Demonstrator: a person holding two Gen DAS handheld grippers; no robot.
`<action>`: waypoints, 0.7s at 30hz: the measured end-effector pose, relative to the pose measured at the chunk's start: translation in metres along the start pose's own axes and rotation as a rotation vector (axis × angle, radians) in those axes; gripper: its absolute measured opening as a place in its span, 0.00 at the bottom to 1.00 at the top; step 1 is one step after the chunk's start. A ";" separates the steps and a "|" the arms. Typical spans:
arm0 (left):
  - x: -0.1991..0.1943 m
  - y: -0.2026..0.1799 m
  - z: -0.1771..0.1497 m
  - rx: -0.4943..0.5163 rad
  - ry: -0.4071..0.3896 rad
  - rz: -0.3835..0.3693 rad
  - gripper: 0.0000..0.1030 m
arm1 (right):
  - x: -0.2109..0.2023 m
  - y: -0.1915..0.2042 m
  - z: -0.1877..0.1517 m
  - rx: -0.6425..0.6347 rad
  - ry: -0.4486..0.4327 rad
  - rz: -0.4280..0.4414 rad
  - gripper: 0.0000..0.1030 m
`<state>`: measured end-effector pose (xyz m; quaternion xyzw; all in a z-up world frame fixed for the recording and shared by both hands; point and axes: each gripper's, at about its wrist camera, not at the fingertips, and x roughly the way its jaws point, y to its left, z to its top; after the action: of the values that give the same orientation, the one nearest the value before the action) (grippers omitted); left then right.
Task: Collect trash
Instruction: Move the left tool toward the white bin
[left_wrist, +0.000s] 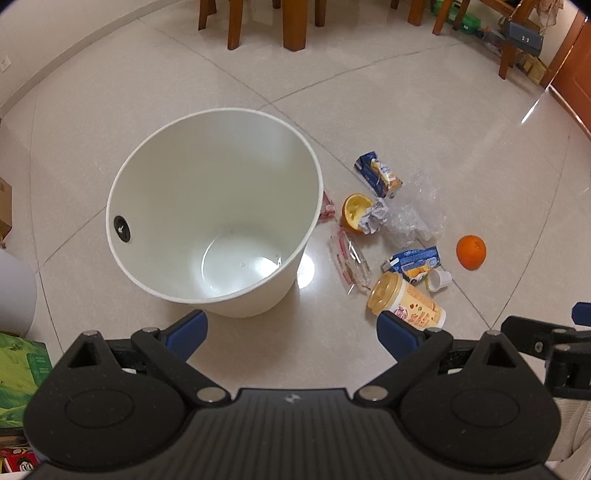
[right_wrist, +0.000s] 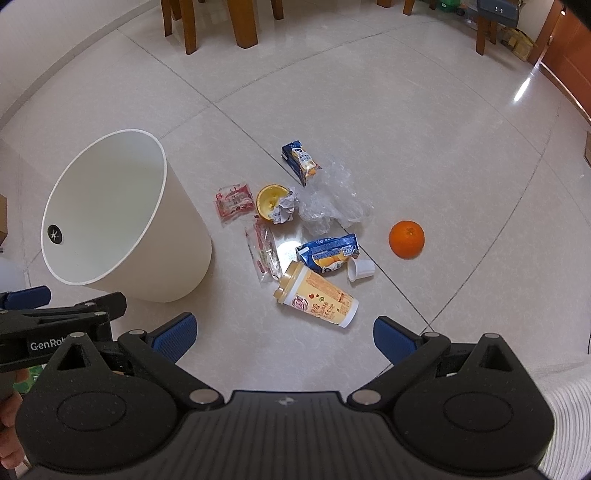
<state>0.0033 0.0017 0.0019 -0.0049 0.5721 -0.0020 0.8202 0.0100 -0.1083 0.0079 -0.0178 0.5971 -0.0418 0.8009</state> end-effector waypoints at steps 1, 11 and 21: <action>-0.001 -0.001 0.001 0.005 -0.008 -0.001 0.95 | -0.001 -0.001 0.000 -0.002 -0.002 0.002 1.00; -0.001 -0.006 0.002 0.010 -0.025 -0.004 0.95 | -0.001 -0.007 0.001 -0.007 -0.014 0.031 1.00; 0.004 -0.002 0.004 -0.013 -0.073 0.033 0.95 | 0.012 -0.002 0.014 -0.079 -0.048 0.036 1.00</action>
<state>0.0084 0.0000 -0.0010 -0.0008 0.5419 0.0152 0.8403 0.0267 -0.1118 0.0012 -0.0396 0.5791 -0.0036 0.8143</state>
